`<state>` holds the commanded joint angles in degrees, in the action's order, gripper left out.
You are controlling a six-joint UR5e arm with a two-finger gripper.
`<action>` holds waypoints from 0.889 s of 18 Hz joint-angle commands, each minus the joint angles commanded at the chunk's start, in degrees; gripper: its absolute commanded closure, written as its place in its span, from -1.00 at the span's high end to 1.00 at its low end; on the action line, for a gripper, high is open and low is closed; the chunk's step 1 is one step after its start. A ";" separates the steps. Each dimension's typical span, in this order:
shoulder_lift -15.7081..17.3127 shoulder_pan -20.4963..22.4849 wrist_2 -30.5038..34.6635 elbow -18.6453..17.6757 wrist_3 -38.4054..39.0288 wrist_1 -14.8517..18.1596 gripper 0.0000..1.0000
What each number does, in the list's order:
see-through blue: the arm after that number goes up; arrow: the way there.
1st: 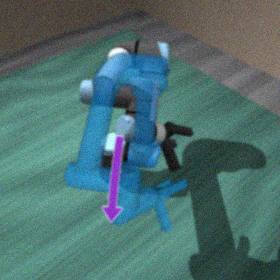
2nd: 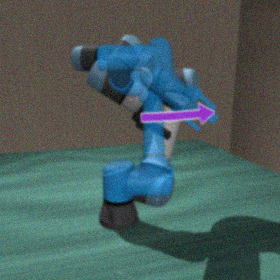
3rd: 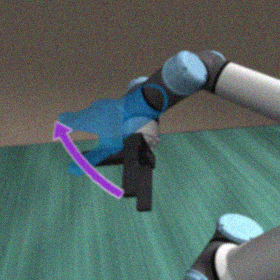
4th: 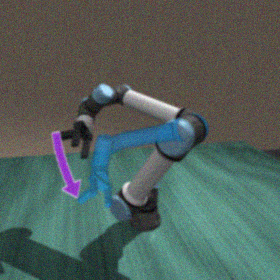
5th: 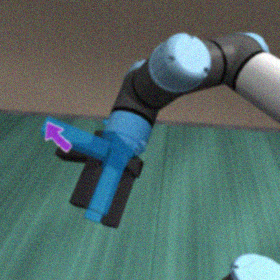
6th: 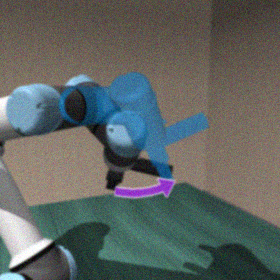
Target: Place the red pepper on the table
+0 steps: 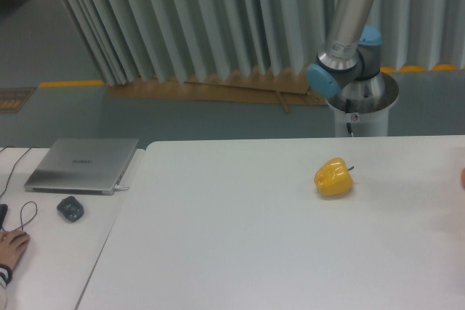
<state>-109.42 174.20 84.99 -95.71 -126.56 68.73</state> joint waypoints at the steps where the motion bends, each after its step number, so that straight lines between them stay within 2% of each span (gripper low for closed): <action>1: -0.52 -0.26 -0.17 0.00 0.00 0.00 1.00; 6: -1.58 -0.79 -0.44 0.00 -0.09 -0.09 1.00; 10: -2.81 -0.97 -0.35 0.00 -0.61 -1.41 0.98; 11: -2.90 -0.88 -0.35 0.17 -0.61 -1.49 0.86; 14: -2.81 -0.79 -0.35 0.26 -1.23 -1.49 0.34; 16: -2.73 -0.53 -0.35 0.35 -1.84 -1.41 0.26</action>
<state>-112.15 173.67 84.64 -95.36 -128.41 67.32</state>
